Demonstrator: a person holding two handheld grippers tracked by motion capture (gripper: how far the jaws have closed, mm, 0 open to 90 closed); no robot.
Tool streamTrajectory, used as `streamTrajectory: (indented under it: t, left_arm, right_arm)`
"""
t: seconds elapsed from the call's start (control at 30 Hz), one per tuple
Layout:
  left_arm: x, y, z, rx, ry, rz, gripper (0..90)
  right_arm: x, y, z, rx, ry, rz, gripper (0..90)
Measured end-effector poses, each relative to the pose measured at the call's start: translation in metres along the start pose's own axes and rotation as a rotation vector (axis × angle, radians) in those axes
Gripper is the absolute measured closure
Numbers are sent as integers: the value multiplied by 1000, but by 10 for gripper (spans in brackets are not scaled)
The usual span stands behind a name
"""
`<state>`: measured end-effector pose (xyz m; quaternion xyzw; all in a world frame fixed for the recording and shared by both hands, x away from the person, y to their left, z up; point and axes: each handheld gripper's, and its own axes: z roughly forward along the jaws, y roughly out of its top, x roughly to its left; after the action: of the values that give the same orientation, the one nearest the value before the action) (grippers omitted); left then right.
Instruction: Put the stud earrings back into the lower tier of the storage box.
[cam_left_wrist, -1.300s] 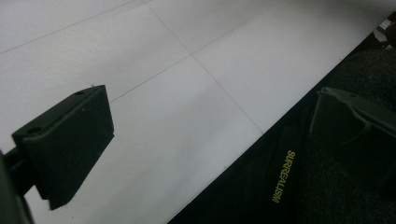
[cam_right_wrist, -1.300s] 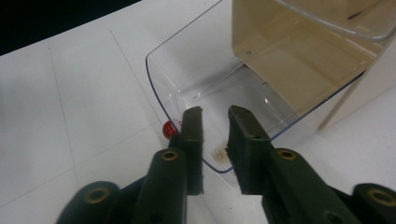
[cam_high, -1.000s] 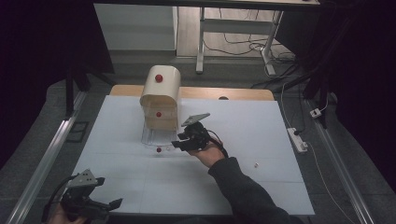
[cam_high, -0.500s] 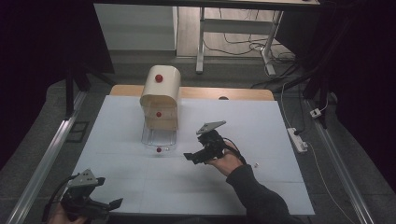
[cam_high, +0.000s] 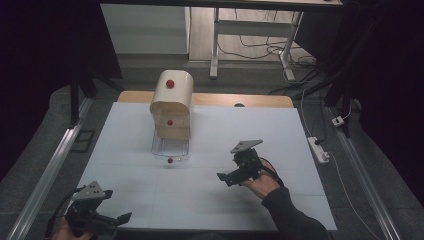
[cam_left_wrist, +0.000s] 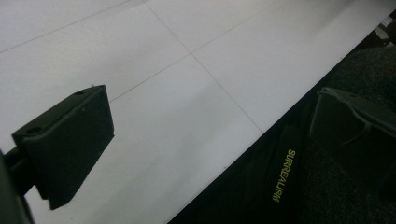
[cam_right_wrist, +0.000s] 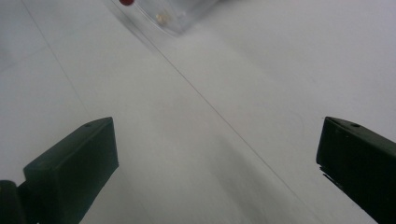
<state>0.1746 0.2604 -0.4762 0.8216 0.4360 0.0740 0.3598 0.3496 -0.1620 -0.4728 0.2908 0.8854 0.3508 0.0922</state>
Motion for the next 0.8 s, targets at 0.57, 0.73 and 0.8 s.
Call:
streamTrajectory:
  t: [0.57,0.73,0.8]
  left_arm:
    - [0,0,1,3,0,2,0]
    - [0,1,1,4,-1,3,0]
    - [0,1,1,4,-2,2,0]
  right_arm:
    - [-41,-51,-43,56,-175,111,0]
    - [-64,-69,-57,69,-241,197,0]
    - [-68,-72,-58,71,-252,211,0]
